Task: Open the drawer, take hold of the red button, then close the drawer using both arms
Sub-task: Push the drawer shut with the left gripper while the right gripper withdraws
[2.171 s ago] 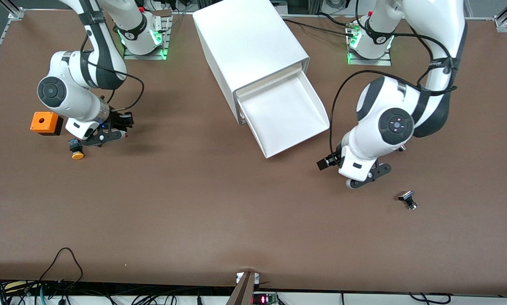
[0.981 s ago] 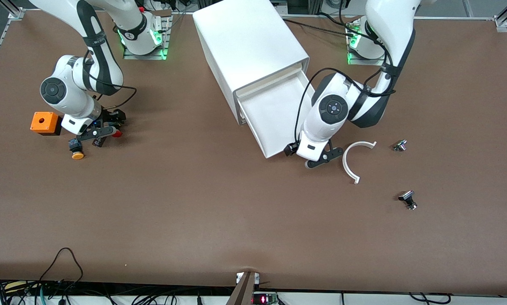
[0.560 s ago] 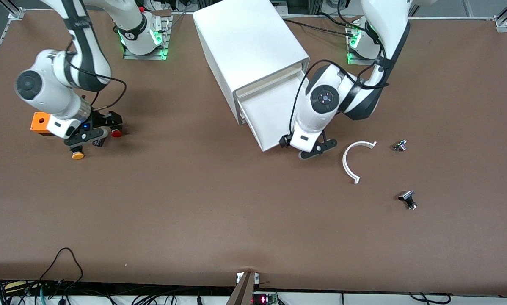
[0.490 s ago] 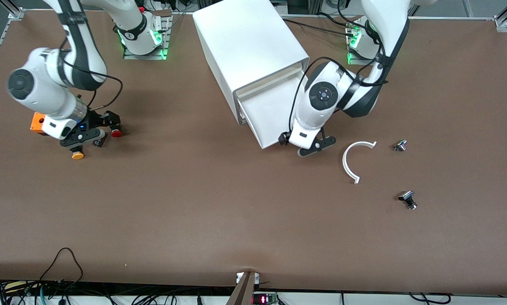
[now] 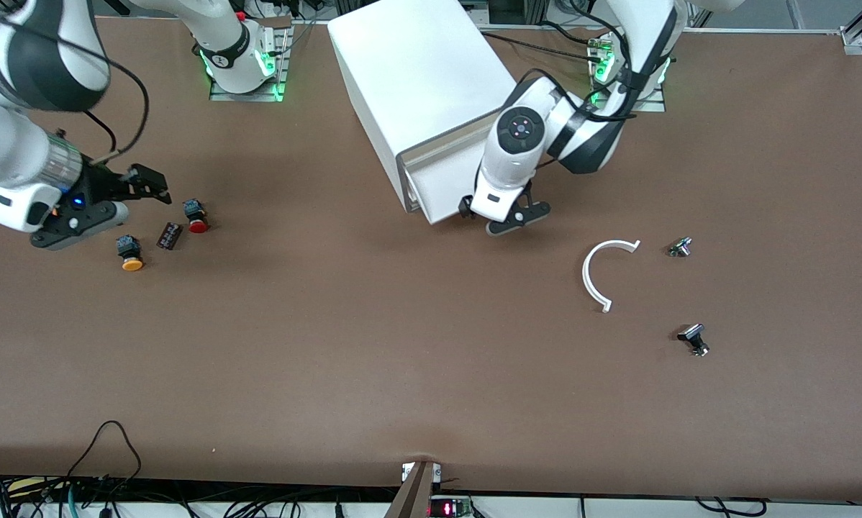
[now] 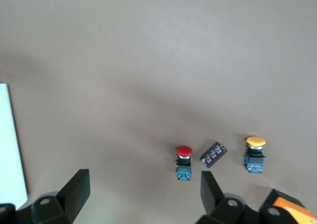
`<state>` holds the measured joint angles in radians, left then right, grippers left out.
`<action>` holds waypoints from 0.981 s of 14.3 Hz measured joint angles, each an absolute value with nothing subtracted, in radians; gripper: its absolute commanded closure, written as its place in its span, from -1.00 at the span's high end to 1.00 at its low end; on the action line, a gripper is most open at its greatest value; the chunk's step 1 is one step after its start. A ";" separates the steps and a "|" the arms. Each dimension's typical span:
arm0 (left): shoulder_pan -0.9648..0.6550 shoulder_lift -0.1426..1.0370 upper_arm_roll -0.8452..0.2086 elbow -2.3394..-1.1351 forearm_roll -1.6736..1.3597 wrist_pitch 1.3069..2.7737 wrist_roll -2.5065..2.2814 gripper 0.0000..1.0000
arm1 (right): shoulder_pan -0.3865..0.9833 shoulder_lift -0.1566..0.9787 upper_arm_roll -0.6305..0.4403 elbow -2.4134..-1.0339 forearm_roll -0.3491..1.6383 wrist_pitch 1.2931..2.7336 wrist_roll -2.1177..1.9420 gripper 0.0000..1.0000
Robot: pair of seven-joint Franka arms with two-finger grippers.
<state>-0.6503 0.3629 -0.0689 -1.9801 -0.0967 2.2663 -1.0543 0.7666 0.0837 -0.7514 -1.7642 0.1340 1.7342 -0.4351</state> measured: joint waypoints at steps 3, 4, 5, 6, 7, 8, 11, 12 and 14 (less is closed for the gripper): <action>-0.681 0.357 -0.068 -1.986 -0.097 2.267 -1.061 1.00 | 0.772 0.084 -0.751 -1.687 0.134 1.674 -0.439 0.98; -0.690 0.356 -0.068 -1.989 -0.097 2.267 -1.064 1.00 | 0.772 0.084 -0.751 -1.677 0.134 1.664 -0.440 0.98; -0.698 0.353 -0.068 -1.991 -0.095 2.267 -1.069 1.00 | 0.772 0.084 -0.749 -1.670 0.134 1.658 -0.440 0.98; -0.704 0.351 -0.068 -1.994 -0.088 2.266 -1.077 1.00 | 0.769 0.084 -0.741 -1.666 0.132 1.654 -0.441 0.98; -0.713 0.349 -0.068 -1.997 -0.078 2.266 -1.087 1.00 | 0.751 0.084 -0.717 -1.663 0.130 1.651 -0.441 0.98; -0.722 0.346 -0.068 -2.000 -0.076 2.266 -1.096 1.00 | 0.704 0.083 -0.666 -1.659 0.125 1.649 -0.441 0.98; -0.745 0.333 -0.070 -2.015 -0.075 2.265 -1.115 1.00 | 0.411 0.066 -0.362 -1.645 0.088 1.637 -0.441 0.98; -0.752 0.331 -0.073 -2.020 -0.075 2.265 -1.119 1.00 | 0.312 0.052 -0.261 -1.644 0.080 1.629 -0.441 0.98; -0.764 0.326 -0.077 -2.026 -0.075 2.264 -1.123 1.00 | 0.200 0.024 -0.152 -1.643 0.074 1.601 -0.440 0.98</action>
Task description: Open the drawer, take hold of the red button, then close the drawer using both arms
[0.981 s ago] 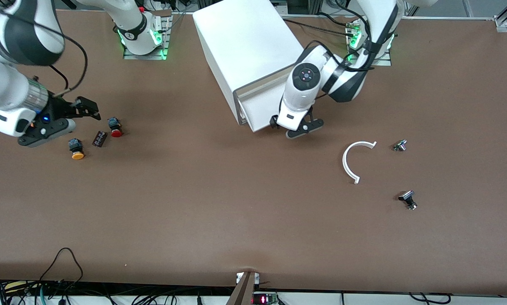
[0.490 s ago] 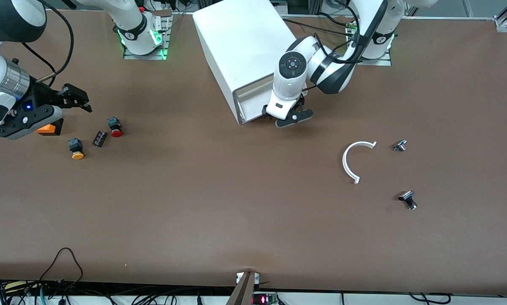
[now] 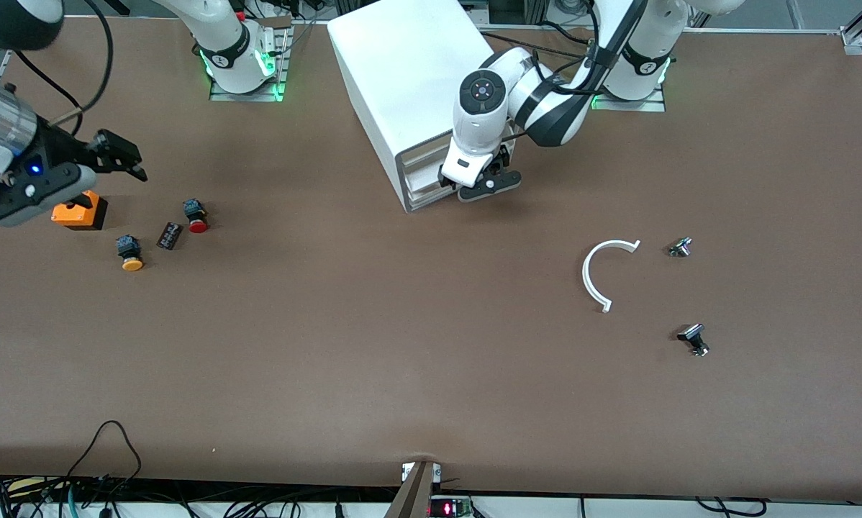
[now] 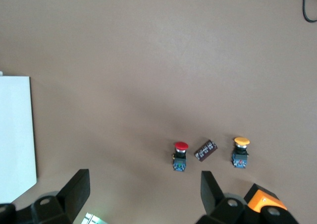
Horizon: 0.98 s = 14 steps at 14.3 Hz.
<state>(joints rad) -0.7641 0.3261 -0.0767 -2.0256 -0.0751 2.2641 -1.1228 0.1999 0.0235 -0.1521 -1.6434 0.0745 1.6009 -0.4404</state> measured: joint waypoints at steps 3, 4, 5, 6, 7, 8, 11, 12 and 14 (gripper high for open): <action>-0.771 0.320 -0.078 -2.032 -0.075 2.264 -1.127 1.00 | 0.179 -0.017 -0.137 -1.668 0.072 1.576 -0.440 0.98; -0.771 0.320 -0.078 -2.033 -0.075 2.264 -1.127 1.00 | 0.178 -0.029 -0.136 -1.683 0.067 1.576 -0.440 0.98; -0.771 0.320 -0.078 -2.033 -0.075 2.264 -1.127 1.00 | 0.177 -0.036 -0.135 -1.694 0.061 1.577 -0.440 0.98; -0.770 0.320 -0.078 -2.033 -0.075 2.264 -1.128 1.00 | 0.177 -0.039 -0.135 -1.700 0.052 1.578 -0.440 0.98; -0.770 0.319 -0.078 -2.033 -0.075 2.264 -1.129 1.00 | 0.177 -0.038 -0.133 -1.700 0.036 1.579 -0.440 0.98; -0.769 0.319 -0.077 -2.032 -0.075 2.265 -1.132 1.00 | 0.177 -0.038 -0.130 -1.699 0.026 1.582 -0.440 0.98; -0.729 0.314 -0.062 -2.008 -0.074 2.268 -1.146 1.00 | 0.177 -0.039 -0.124 -1.688 0.021 1.586 -0.440 0.98; -0.694 0.311 -0.058 -1.988 -0.062 2.265 -1.146 1.00 | 0.177 -0.039 -0.123 -1.686 0.020 1.586 -0.440 0.98; -0.604 0.306 -0.054 -1.932 -0.014 2.236 -1.146 1.00 | 0.177 -0.039 -0.123 -1.683 0.018 1.589 -0.440 0.98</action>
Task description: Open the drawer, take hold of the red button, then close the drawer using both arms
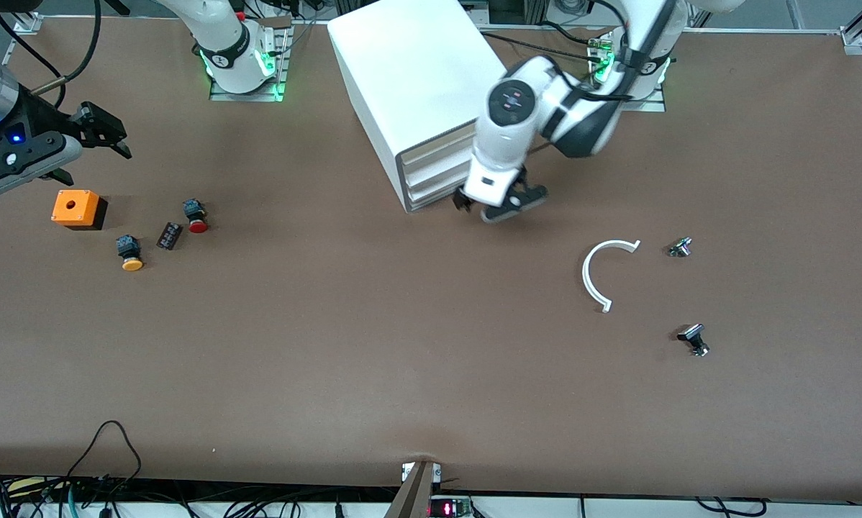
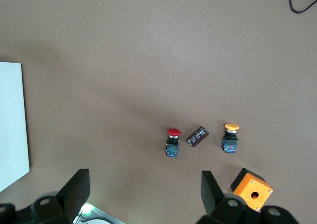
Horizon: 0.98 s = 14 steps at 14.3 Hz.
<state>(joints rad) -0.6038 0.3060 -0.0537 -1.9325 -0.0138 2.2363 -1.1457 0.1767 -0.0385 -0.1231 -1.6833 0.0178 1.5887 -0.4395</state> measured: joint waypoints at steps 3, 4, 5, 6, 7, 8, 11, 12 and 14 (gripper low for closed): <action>-0.478 0.300 -0.051 -1.840 0.040 2.149 -1.141 1.00 | 0.176 -0.036 -0.123 -1.663 0.018 1.591 -0.440 0.98; -0.443 0.295 -0.051 -1.815 0.062 2.112 -1.133 1.00 | 0.176 -0.036 -0.123 -1.656 0.018 1.591 -0.440 0.98; -0.413 0.287 -0.052 -1.797 0.079 2.081 -1.114 1.00 | 0.176 -0.035 -0.123 -1.652 0.018 1.591 -0.440 0.98; -0.384 0.277 -0.052 -1.788 0.084 2.062 -1.079 1.00 | 0.176 -0.032 -0.122 -1.650 0.018 1.591 -0.440 0.98; -0.351 0.265 -0.052 -1.782 0.085 2.045 -1.033 1.00 | 0.176 -0.028 -0.122 -1.648 0.018 1.591 -0.439 0.98; -0.309 0.248 -0.052 -1.778 0.086 2.021 -0.966 1.00 | 0.176 -0.023 -0.122 -1.646 0.018 1.591 -0.439 0.98; -0.192 0.196 -0.052 -1.774 0.086 1.957 -0.778 1.00 | 0.175 -0.016 -0.122 -1.643 0.018 1.593 -0.438 0.98; -0.156 0.178 -0.053 -1.773 0.086 1.935 -0.714 1.00 | 0.175 -0.015 -0.122 -1.643 0.018 1.593 -0.438 0.98; -0.095 0.148 -0.054 -1.761 0.083 1.877 -0.587 1.00 | 0.173 -0.015 -0.123 -1.643 0.018 1.592 -0.437 0.98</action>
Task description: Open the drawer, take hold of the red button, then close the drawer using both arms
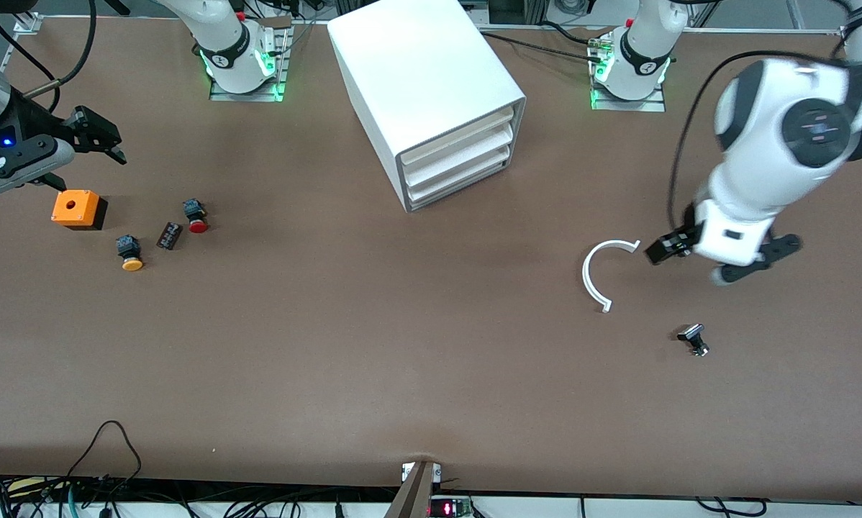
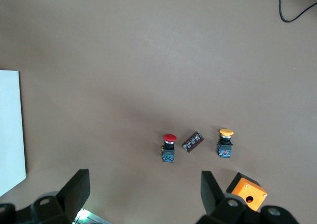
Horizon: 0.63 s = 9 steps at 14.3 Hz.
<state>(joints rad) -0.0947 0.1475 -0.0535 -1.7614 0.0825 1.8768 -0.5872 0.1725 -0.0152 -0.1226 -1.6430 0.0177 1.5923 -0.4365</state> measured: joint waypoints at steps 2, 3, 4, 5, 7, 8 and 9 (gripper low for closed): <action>-0.048 0.116 -0.053 -1.752 0.065 1.824 -0.449 1.00 | 0.170 -0.015 -0.123 -1.643 0.018 1.589 -0.397 0.98; -0.032 0.099 -0.054 -1.750 0.055 1.808 -0.391 1.00 | 0.170 -0.015 -0.123 -1.643 0.018 1.582 -0.358 0.98; -0.021 0.086 -0.054 -1.746 0.050 1.789 -0.343 1.00 | 0.170 -0.015 -0.122 -1.643 0.018 1.577 -0.329 0.98; -0.013 0.076 -0.055 -1.731 0.044 1.761 -0.300 1.00 | 0.170 -0.015 -0.121 -1.643 0.018 1.576 -0.313 0.98; -0.004 0.068 -0.057 -1.672 0.032 1.680 -0.197 1.00 | 0.170 -0.015 -0.119 -1.643 0.018 1.576 -0.307 0.98; 0.001 0.067 -0.057 -1.644 0.025 1.647 -0.149 1.00 | 0.170 -0.015 -0.119 -1.642 0.018 1.576 -0.306 0.98; 0.006 0.067 -0.057 -1.621 0.020 1.619 -0.117 1.00 | 0.170 -0.015 -0.118 -1.642 0.018 1.577 -0.305 0.98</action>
<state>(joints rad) 0.0058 0.0672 -0.0575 -1.6215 0.0203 1.6186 -0.1165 0.1702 -0.0151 -0.1183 -1.6418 0.0177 1.5766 -0.3051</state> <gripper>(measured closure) 0.000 0.004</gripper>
